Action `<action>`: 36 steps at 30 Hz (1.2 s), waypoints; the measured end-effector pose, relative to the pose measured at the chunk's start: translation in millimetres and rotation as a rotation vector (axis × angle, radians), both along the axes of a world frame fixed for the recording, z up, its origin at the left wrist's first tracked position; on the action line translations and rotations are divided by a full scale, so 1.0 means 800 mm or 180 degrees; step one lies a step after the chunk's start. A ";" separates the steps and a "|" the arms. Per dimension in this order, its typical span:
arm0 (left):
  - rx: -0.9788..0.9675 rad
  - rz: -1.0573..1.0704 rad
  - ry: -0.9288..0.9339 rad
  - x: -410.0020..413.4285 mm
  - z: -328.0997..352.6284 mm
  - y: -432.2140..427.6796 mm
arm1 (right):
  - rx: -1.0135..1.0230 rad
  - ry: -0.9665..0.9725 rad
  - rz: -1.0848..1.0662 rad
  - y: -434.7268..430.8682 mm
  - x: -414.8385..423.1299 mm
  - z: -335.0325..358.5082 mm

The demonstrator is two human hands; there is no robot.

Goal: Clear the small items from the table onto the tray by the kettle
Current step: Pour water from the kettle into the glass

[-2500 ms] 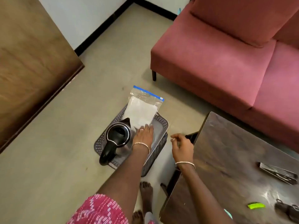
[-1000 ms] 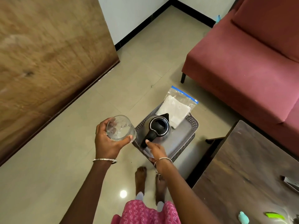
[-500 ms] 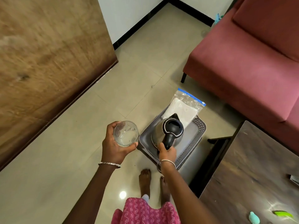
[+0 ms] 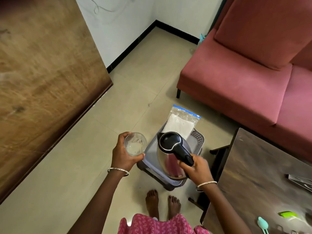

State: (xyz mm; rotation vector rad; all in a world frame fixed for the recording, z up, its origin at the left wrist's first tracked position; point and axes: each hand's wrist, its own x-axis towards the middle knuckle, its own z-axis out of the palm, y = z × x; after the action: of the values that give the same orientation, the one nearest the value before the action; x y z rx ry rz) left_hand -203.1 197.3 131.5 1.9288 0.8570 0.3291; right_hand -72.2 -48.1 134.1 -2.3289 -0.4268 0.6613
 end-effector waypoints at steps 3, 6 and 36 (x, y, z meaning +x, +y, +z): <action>0.0041 -0.0058 0.0003 0.008 0.004 0.000 | 0.0008 -0.0176 0.0392 -0.008 0.019 0.059; 0.0039 -0.0137 -0.0026 0.016 0.008 -0.004 | -0.0001 -0.0313 0.0691 -0.006 0.035 0.120; -0.0371 -0.0691 -0.0260 0.040 0.063 -0.056 | -0.1044 -0.1718 0.1689 0.032 0.058 0.294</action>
State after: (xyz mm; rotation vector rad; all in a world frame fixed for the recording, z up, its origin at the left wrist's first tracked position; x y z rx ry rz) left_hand -171.5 152.4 181.7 1.8658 0.5939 0.2213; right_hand -25.5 -22.4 369.6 -2.7164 -1.2969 0.3355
